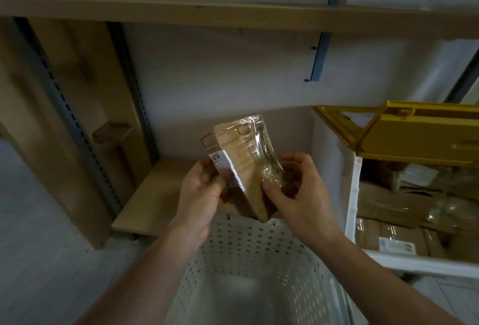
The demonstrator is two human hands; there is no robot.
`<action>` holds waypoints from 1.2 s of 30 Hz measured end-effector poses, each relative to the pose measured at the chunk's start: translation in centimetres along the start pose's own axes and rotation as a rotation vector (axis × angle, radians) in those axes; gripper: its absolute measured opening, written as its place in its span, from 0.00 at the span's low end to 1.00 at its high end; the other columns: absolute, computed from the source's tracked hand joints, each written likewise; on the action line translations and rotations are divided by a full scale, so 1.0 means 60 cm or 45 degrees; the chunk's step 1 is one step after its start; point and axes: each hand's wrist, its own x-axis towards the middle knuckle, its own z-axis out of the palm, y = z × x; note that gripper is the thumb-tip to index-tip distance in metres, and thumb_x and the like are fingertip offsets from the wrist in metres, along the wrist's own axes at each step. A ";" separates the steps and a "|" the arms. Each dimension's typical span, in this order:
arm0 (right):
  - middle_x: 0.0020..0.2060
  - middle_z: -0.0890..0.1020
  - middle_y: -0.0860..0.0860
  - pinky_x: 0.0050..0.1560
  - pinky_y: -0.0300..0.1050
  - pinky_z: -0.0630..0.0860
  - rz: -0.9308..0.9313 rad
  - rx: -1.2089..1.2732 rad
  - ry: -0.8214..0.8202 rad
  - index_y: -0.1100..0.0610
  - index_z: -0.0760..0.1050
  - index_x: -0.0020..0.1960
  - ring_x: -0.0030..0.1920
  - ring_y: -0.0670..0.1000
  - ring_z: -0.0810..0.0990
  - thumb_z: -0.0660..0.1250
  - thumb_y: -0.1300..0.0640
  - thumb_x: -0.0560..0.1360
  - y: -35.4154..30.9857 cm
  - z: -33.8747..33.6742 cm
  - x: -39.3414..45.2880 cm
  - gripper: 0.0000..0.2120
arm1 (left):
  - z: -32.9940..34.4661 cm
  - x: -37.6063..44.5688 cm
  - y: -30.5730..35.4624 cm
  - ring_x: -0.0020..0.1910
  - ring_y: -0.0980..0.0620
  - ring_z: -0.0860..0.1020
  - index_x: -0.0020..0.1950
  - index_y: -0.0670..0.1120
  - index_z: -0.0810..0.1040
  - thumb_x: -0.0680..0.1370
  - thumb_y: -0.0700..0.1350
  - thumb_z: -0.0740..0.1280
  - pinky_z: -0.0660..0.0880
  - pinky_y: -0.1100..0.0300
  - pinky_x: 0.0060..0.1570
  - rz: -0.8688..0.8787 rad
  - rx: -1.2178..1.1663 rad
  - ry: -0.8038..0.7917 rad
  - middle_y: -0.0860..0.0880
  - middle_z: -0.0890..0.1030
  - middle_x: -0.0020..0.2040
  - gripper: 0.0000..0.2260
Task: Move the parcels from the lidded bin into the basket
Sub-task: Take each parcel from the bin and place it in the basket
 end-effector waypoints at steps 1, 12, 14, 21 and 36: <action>0.52 0.79 0.40 0.48 0.46 0.84 -0.005 0.012 0.006 0.43 0.69 0.60 0.51 0.40 0.81 0.76 0.54 0.73 -0.002 0.000 -0.001 0.21 | 0.000 -0.001 0.000 0.56 0.49 0.85 0.61 0.47 0.79 0.80 0.37 0.67 0.81 0.48 0.54 -0.004 0.007 0.000 0.49 0.86 0.55 0.12; 0.58 0.77 0.42 0.55 0.53 0.81 0.040 0.171 -0.181 0.38 0.73 0.61 0.57 0.46 0.80 0.63 0.30 0.72 0.001 -0.005 -0.004 0.22 | 0.013 -0.011 0.010 0.57 0.49 0.84 0.64 0.47 0.78 0.79 0.41 0.68 0.81 0.49 0.54 0.050 0.013 -0.099 0.48 0.86 0.56 0.13; 0.58 0.80 0.46 0.55 0.57 0.82 0.035 0.221 -0.194 0.37 0.73 0.61 0.57 0.51 0.81 0.64 0.29 0.71 0.004 -0.005 -0.003 0.22 | 0.015 -0.013 0.011 0.56 0.50 0.85 0.64 0.48 0.78 0.77 0.41 0.70 0.81 0.52 0.51 0.062 -0.006 -0.134 0.48 0.86 0.57 0.16; 0.60 0.80 0.46 0.54 0.54 0.83 0.058 0.294 -0.276 0.40 0.73 0.64 0.58 0.48 0.82 0.65 0.31 0.71 0.002 -0.011 -0.006 0.25 | 0.014 -0.012 0.010 0.56 0.49 0.85 0.64 0.48 0.77 0.70 0.43 0.72 0.82 0.56 0.48 0.125 -0.034 -0.178 0.48 0.86 0.57 0.22; 0.58 0.83 0.43 0.61 0.52 0.80 0.074 0.437 -0.325 0.44 0.74 0.64 0.60 0.46 0.81 0.58 0.44 0.78 -0.003 -0.005 -0.008 0.16 | -0.001 -0.013 0.013 0.59 0.48 0.83 0.63 0.49 0.78 0.71 0.44 0.78 0.81 0.55 0.51 0.160 -0.008 -0.233 0.47 0.85 0.58 0.22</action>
